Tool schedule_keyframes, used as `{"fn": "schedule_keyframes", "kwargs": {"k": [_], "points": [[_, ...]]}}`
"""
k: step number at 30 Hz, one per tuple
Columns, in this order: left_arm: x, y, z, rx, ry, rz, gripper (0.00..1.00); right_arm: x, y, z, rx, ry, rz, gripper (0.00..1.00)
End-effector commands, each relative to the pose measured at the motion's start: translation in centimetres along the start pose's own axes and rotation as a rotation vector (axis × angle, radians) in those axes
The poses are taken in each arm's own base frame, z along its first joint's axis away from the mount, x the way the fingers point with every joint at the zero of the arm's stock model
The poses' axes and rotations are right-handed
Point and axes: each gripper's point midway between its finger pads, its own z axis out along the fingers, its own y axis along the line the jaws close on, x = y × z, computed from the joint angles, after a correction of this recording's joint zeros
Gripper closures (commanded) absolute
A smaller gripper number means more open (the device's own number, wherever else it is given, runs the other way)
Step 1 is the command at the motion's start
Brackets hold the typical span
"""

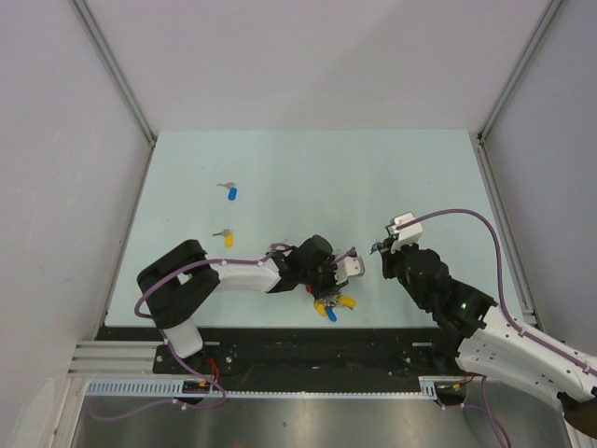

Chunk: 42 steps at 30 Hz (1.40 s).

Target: Put the keys on the keyring

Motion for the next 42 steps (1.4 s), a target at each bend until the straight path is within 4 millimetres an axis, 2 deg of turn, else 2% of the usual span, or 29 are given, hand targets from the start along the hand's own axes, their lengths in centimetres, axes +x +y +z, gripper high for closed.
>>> {"fn": "schedule_keyframes", "kwargs": {"k": [1,4,10,11,13,15,16,17,19,20,22,26,30,32,34,35,36,38,40,41,42], "points": [[-0.7,-0.7,0.5,0.035,-0.01,0.019,0.72,-0.2,0.1,0.0,0.0,-0.007,0.001,1.0],[-0.6,-0.7,0.6,0.036,-0.01,0.017,0.78,-0.2,0.1,0.0,-0.001,-0.01,0.002,1.0],[-0.8,-0.8,0.7,0.029,-0.033,0.009,1.0,-0.2,0.2,-0.1,-0.01,-0.007,-0.002,1.0],[-0.5,-0.8,0.6,0.026,-0.031,0.005,1.0,-0.2,0.3,0.0,-0.015,-0.006,-0.004,1.0],[-1.1,-0.7,0.2,0.008,-0.063,0.004,1.0,-0.2,0.6,0.0,-0.033,-0.005,-0.008,1.0],[-0.6,-0.8,-0.1,-0.004,-0.073,-0.003,1.0,-0.1,0.9,-0.1,-0.047,-0.004,-0.012,1.0],[-1.5,-0.4,-0.6,-0.028,-0.113,0.004,1.0,-0.1,1.0,-0.1,-0.054,-0.003,-0.012,1.0],[-1.0,-0.5,-0.9,-0.035,-0.116,0.002,1.0,-0.1,1.2,-0.1,-0.063,-0.002,-0.019,1.0],[-2.2,-0.1,-1.7,-0.066,-0.182,0.001,1.0,0.0,1.8,-0.2,-0.095,0.0,-0.024,1.0],[-1.6,-0.2,-1.9,-0.076,-0.187,-0.005,1.0,-0.1,2.1,-0.2,-0.108,-0.002,-0.025,1.0],[-2.6,0.1,-2.5,-0.102,-0.251,-0.006,1.0,0.0,2.8,-0.3,-0.145,0.004,-0.03,1.0],[-2.6,0.5,-3.5,-0.15,-0.309,-0.018,0.99,0.5,3.5,-0.6,-0.191,0.028,-0.036,1.0],[-3.0,1.1,-4.1,-0.197,-0.37,-0.023,1.0,1.5,4.9,-0.9,-0.27,0.071,-0.049,1.0],[-2.6,1.1,-4.3,-0.207,-0.382,-0.023,1.0,2.5,5.4,-1.1,-0.297,0.117,-0.033,1.0],[-3.3,1.4,-4.7,-0.229,-0.431,-0.016,1.0,3.6,6.1,-1.4,-0.33,0.168,-0.021,1.0],[-2.6,1.4,-4.8,-0.234,-0.433,-0.021,1.0,4.0,6.2,-1.5,-0.34,0.184,-0.022,1.0],[-3.2,1.5,-5.1,-0.244,-0.471,-0.012,1.0,4.3,6.8,-1.7,-0.372,0.201,-0.024,1.0],[-2.7,1.5,-5.4,-0.251,-0.486,-0.01,1.0,5.2,7.6,-1.8,-0.416,0.242,-0.029,1.0],[-3.6,1.5,-6.1,-0.265,-0.541,0.008,0.99,5.5,8.2,-1.6,-0.44,0.256,-0.032,1.0],[-3.1,1.4,-6.2,-0.266,-0.545,0.017,1.0,5.9,8.5,-1.4,-0.45,0.271,-0.04,1.0],[-3.8,1.6,-6.7,-0.28,-0.582,0.028,1.0,6.0,8.9,-1.4,-0.469,0.277,-0.04,1.0]]}}
